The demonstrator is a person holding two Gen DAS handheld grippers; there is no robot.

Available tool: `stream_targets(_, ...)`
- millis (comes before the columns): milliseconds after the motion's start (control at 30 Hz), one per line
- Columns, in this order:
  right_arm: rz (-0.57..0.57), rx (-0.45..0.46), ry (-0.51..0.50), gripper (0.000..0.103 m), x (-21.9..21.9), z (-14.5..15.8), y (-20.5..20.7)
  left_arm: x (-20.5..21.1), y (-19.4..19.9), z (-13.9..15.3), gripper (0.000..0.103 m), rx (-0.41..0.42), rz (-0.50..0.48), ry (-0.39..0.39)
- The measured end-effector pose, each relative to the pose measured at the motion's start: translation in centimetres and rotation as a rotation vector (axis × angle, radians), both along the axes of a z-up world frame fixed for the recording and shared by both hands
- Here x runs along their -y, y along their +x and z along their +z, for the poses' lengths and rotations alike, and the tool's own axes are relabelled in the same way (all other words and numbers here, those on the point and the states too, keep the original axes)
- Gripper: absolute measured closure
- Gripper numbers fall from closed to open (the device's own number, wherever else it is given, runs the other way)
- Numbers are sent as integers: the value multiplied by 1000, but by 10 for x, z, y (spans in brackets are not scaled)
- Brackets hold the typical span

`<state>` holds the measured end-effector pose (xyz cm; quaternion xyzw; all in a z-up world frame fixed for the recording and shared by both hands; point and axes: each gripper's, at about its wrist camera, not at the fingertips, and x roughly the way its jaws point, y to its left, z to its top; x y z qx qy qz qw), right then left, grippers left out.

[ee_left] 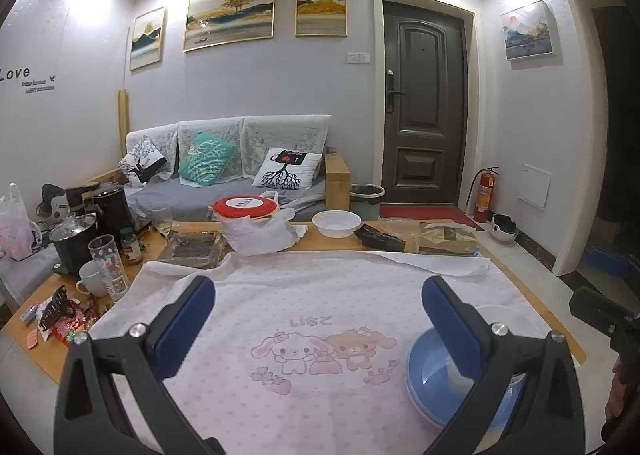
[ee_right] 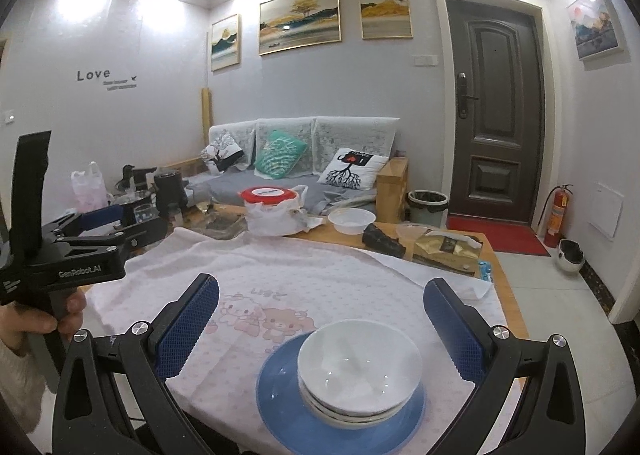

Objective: Organize plates and bowls

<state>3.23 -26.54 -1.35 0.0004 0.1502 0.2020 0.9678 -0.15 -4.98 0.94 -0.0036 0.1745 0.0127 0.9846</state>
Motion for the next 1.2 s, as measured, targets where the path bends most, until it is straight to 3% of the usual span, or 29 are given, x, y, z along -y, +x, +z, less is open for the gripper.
stream_targets(1200,6,-12,11,1,-3,-8,3,1,-2,5,0,17,15,13)
